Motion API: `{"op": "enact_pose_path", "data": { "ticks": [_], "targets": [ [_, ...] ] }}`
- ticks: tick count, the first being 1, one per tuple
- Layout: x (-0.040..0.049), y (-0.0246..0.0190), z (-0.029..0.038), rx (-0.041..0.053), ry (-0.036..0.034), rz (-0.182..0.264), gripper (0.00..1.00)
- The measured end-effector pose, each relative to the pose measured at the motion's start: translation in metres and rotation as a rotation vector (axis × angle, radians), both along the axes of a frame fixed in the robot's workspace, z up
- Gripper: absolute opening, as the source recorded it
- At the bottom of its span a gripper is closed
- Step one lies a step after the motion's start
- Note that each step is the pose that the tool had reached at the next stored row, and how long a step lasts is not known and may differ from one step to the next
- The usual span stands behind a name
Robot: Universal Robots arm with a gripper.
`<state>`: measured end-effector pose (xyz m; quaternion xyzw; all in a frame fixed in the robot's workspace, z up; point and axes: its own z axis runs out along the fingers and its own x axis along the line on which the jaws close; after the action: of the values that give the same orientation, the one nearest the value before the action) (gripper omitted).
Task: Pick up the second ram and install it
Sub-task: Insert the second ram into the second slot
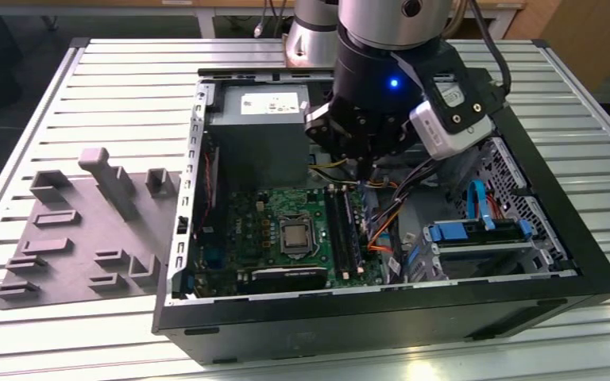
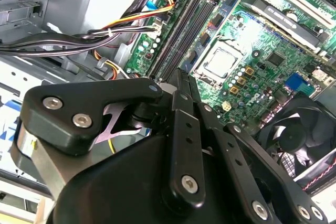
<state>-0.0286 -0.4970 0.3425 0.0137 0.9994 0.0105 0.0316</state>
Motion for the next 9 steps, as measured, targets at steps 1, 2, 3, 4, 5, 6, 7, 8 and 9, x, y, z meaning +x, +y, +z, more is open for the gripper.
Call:
{"op": "enact_pose_path", "data": {
  "ticks": [1,2,3,4,5,6,7,8,9],
  "targets": [
    [-0.0002,0.0,-0.0002,0.0,-0.0001,0.0,0.12],
    [-0.0003,0.0,-0.0004,0.0,-0.0001,0.0,0.12],
    [-0.0005,0.0,-0.0007,0.0,-0.0002,0.0,0.12],
    [-0.0006,0.0,-0.0009,0.0001,-0.0002,0.0,0.12],
    [-0.0008,0.0,-0.0011,0.0,-0.0003,0.0,0.12],
    [-0.0009,0.0,-0.0014,0.0,-0.0003,0.0,0.12],
    [-0.0011,0.0,-0.0016,0.0,-0.0004,0.0,0.12],
    [-0.0012,0.0,-0.0018,0.0,-0.0004,0.0,0.12],
    [-0.0014,0.0,-0.0021,0.0001,-0.0005,0.0,0.12]
  ]
}}
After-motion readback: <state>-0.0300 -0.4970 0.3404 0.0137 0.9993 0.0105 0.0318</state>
